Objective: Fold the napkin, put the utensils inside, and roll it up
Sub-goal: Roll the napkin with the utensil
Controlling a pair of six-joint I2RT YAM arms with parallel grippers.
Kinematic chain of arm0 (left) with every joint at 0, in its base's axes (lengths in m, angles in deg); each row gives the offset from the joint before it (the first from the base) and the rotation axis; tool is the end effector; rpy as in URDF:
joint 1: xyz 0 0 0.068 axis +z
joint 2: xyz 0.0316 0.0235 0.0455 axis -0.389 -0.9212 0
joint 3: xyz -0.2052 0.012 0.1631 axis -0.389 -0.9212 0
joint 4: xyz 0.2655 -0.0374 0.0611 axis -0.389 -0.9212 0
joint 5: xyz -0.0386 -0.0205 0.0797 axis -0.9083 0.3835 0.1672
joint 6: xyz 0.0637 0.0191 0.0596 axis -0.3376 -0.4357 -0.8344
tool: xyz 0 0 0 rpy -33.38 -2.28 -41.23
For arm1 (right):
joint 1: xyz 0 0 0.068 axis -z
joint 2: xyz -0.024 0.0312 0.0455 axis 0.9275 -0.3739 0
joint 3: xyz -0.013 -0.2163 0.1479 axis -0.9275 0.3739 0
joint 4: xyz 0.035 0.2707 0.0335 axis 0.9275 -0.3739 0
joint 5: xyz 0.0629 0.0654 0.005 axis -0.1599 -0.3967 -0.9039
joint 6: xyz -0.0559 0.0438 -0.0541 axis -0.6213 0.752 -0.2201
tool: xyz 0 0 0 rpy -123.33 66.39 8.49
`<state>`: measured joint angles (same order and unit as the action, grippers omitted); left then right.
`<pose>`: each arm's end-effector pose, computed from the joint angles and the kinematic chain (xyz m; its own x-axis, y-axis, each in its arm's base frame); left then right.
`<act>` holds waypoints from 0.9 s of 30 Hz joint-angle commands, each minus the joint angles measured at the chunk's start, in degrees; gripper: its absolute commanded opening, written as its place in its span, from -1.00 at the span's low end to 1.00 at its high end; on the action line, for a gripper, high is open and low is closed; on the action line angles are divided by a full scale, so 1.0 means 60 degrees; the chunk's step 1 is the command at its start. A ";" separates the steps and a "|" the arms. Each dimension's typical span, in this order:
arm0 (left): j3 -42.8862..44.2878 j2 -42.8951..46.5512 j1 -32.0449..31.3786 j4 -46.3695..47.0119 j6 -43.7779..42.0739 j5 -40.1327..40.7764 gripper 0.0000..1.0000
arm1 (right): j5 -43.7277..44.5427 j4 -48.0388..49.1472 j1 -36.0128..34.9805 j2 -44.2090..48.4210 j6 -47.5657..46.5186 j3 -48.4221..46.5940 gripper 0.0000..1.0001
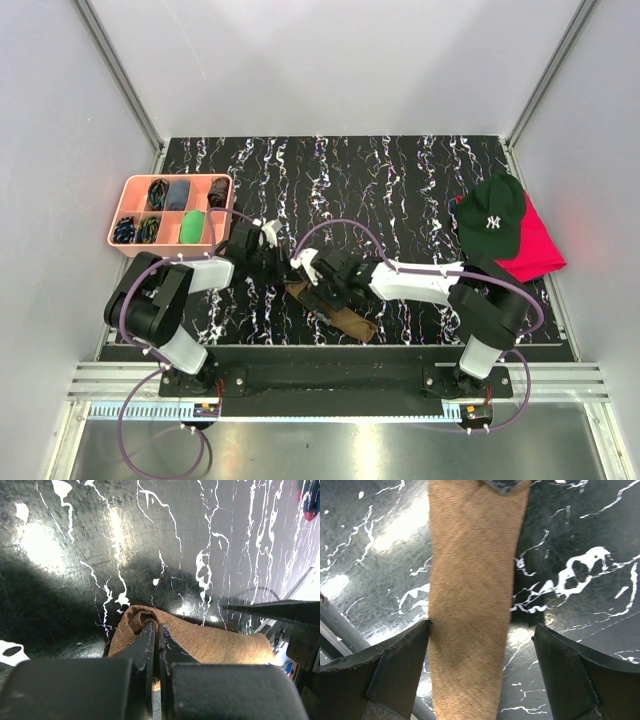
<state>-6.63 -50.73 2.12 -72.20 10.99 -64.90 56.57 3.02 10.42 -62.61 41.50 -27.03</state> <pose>0.2717 -0.1490 0.0748 -0.9354 -0.1325 -0.3279 0.1452 0.7014 -0.6978 0.1967 0.3166 0.1076 -0.4438 -0.7210 -0.5321 -0.8610 0.5076 0.0303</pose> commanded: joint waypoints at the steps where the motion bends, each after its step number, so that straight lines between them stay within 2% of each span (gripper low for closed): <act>1: 0.0225 -0.0345 0.0005 -0.0383 -0.0412 0.0354 -1.00 | 0.0321 -0.0265 -0.0298 0.0340 -0.0068 -0.0360 0.86; 9: 0.0299 -0.0317 0.0005 -0.0441 -0.0427 0.0339 -1.00 | 0.0994 -0.0441 -0.0386 -0.0041 -0.0141 -0.0477 0.86; 13: 0.0372 -0.0287 0.0005 -0.0442 -0.0412 0.0310 -1.00 | 0.1610 -0.0762 -0.0386 -0.0333 -0.0039 -0.0594 0.69; 16: 0.0445 -0.0258 0.0005 -0.0442 -0.0369 0.0266 -0.90 | 0.1524 -0.0939 -0.0386 -0.0524 0.0049 -0.0697 0.54; 17: 0.0489 -0.0214 0.0005 -0.0442 -0.0368 0.0251 -0.85 | 0.1494 -0.0939 -0.0386 -0.0553 0.0049 -0.0682 0.43; 23: 0.0782 -0.0039 0.0005 -0.0558 -0.0222 0.0309 -0.39 | 0.1303 -0.1100 -0.0357 -0.1022 0.0868 -0.0872 0.07; 24: 0.0942 0.0020 0.0005 -0.0631 -0.0236 0.0353 -0.22 | 0.1318 -0.1216 -0.0328 -0.1095 0.1116 -0.0901 0.05; 27: 0.1337 0.0356 0.0035 -0.1114 -0.0295 0.0690 0.03 | 0.1231 -0.1276 -0.0050 -0.1330 0.1716 -0.0946 0.01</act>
<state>-2.80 -51.23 2.09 -76.12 10.25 -64.18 62.71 -2.47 8.54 -67.31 46.29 -32.17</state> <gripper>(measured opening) 0.455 0.522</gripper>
